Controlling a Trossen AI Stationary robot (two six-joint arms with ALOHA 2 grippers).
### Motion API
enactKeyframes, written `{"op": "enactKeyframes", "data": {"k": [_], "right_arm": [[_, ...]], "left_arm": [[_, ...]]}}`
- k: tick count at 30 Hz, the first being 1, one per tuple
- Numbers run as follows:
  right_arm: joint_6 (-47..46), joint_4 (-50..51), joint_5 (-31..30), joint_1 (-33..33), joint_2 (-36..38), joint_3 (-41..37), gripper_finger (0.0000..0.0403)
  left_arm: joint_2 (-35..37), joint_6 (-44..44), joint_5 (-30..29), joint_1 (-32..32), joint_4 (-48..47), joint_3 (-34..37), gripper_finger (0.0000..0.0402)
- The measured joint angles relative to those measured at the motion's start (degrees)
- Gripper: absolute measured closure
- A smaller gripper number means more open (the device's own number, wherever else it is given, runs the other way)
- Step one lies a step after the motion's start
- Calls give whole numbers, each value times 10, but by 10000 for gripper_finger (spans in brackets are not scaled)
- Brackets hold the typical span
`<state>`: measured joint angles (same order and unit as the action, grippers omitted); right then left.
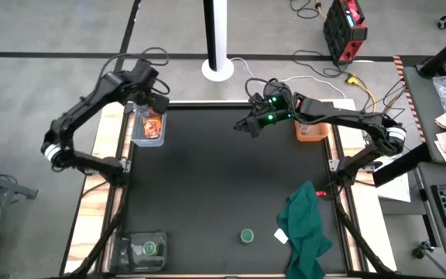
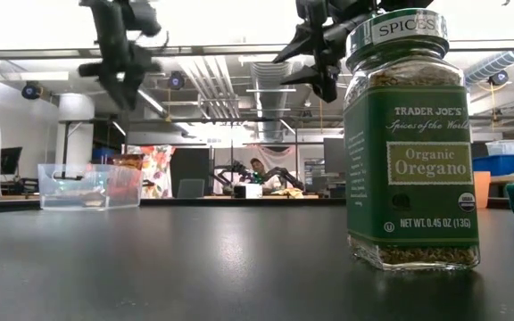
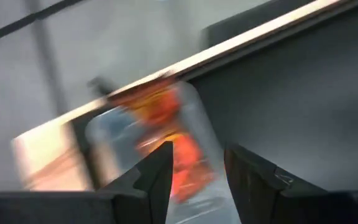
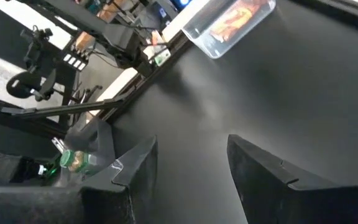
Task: Sort spices by type
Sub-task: Put the green seasoning bottle into the black bin
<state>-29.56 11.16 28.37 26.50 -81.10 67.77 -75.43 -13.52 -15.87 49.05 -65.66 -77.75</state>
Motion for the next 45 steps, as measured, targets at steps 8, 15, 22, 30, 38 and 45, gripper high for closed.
{"op": "enactKeyframes", "data": {"k": [8,15,22,30,38,45], "right_arm": [[-21,7,40,-19,0,28,222],[88,197,10,-82,0,121,225],[167,478,-56,-146,8,176,248],[99,481,-87,-252,68,145,302],[-77,477,-194,-393,108,96,372],[-208,394,-205,-515,84,17,393]], "left_arm": [[84,28,216,-113,98,-2,274],[114,-3,237,-240,109,-2,274],[93,-98,154,-375,145,-1,274],[47,-191,18,-545,192,-1,274],[-40,-218,-91,-672,269,-5,274],[-121,-231,-91,-731,342,-24,274]]}}
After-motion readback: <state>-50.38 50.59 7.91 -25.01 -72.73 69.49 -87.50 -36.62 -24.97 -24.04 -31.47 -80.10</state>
